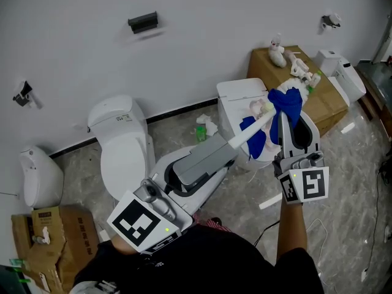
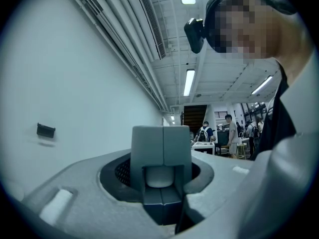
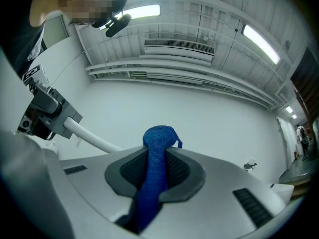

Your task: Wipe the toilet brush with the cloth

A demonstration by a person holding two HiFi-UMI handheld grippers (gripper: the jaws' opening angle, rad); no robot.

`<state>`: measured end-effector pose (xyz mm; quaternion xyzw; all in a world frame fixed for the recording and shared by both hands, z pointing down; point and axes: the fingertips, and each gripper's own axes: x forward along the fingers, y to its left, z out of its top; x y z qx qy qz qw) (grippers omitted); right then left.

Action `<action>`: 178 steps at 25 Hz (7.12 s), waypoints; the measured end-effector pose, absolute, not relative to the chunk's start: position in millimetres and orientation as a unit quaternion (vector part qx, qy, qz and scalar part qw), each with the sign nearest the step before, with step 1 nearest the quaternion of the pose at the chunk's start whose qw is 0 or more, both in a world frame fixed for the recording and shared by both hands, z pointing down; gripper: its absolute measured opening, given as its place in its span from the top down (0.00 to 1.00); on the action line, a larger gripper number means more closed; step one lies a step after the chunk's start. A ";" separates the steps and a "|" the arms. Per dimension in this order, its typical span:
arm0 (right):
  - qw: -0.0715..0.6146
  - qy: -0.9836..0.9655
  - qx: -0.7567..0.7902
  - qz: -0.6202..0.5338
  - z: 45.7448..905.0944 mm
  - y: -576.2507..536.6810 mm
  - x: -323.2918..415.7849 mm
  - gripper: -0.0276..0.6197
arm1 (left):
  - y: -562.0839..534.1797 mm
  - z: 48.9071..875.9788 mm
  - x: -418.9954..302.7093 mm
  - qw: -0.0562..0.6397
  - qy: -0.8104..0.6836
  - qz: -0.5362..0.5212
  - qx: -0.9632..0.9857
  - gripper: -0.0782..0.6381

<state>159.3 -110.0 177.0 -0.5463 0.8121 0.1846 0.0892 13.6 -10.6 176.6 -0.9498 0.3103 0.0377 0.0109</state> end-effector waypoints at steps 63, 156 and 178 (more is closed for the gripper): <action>0.142 0.848 -0.499 0.109 221.9 -80.1 58.3 0.86 | -60.4 177.6 -45.3 0.021 0.303 0.048 -0.951 0.67; 0.161 0.871 -0.457 0.075 205.5 -102.6 34.8 0.86 | -54.7 175.9 -43.2 0.026 0.273 0.032 -0.961 0.67; 0.160 0.861 -0.478 0.071 205.0 -112.4 53.8 0.86 | -52.9 176.3 -43.5 0.027 0.265 0.031 -0.963 0.67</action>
